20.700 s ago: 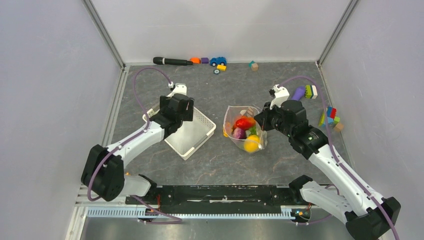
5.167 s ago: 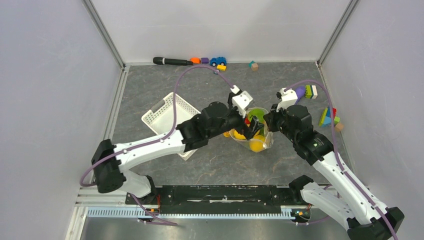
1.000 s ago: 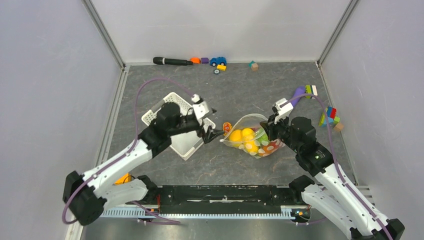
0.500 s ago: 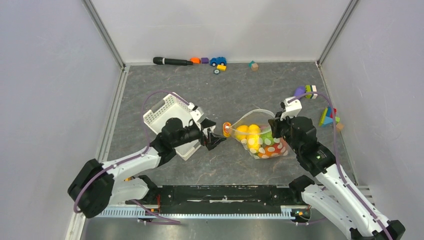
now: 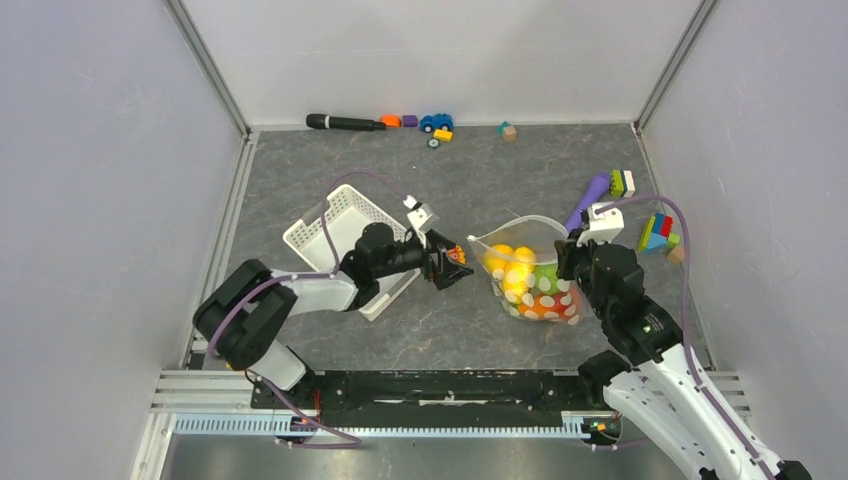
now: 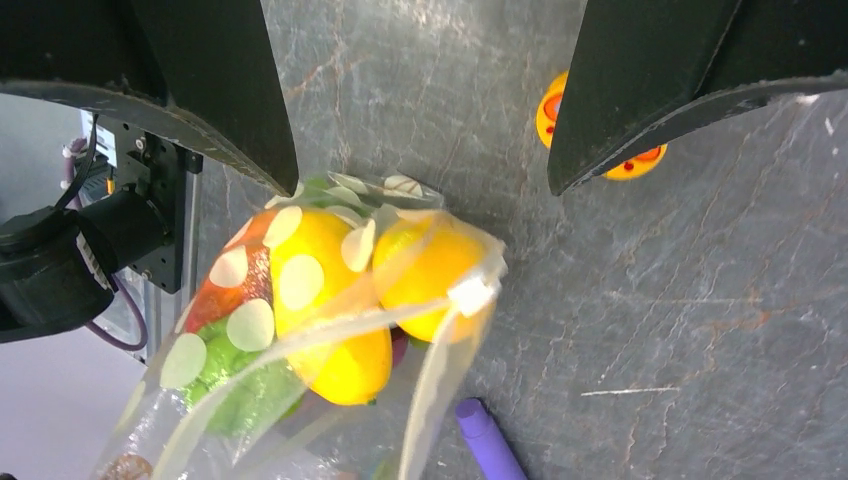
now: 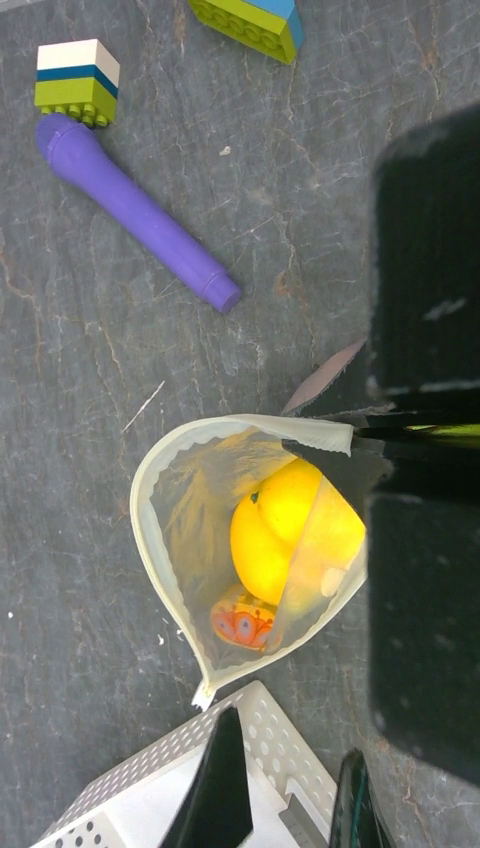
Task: Place the food in the zip-top bag and seal the zipper
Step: Adjust the zipper food storage bag at the center of the board.
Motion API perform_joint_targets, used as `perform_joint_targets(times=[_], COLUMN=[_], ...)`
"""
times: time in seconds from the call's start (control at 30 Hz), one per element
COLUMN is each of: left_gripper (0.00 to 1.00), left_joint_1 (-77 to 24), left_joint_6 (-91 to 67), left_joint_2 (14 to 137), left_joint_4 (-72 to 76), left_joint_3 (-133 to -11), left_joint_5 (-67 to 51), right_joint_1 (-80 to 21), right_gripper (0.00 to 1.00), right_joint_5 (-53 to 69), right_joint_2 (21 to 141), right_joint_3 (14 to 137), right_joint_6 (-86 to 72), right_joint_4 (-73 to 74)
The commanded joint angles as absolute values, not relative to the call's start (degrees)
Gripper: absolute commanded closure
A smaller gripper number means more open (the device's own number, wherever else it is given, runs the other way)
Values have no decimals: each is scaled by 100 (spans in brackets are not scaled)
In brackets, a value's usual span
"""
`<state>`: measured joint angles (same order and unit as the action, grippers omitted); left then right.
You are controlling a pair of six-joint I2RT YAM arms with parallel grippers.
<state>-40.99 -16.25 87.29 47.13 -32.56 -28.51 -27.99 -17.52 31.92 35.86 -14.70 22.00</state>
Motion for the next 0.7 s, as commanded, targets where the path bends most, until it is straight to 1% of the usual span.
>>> perform_joint_targets(times=[0.0,0.17,0.5,0.63,0.67], left_gripper=[0,1,3,8,13], left_joint_1=[-4104,-4096,-4095,-4096,-4096], left_joint_6=[-1822,-1887,-2293,-2550,-2565], left_joint_2=[9337,9953,10623,10822,10824], left_joint_4=[5570,5653,6595,6848,6794], left_joint_3=[-3801,-4317,-4280,-4435,-4492], left_joint_5=[-3135,-3429,-3733,-4010,-4115], right_joint_1=[-2792,-2794,-2795,-2795,-2795], right_gripper=[100,100,100,100,100], right_joint_5=[-1782,-1636,-1853,-1833,-1803], right_joint_2=[2939,2957,3165,3210,3209], right_joint_3=[3573,3570,3718,3735,3753], right_joint_6=[-1358,-1296,-1487,-1529,-1531], right_joint_4=[1908,1907,1962,1969,1968])
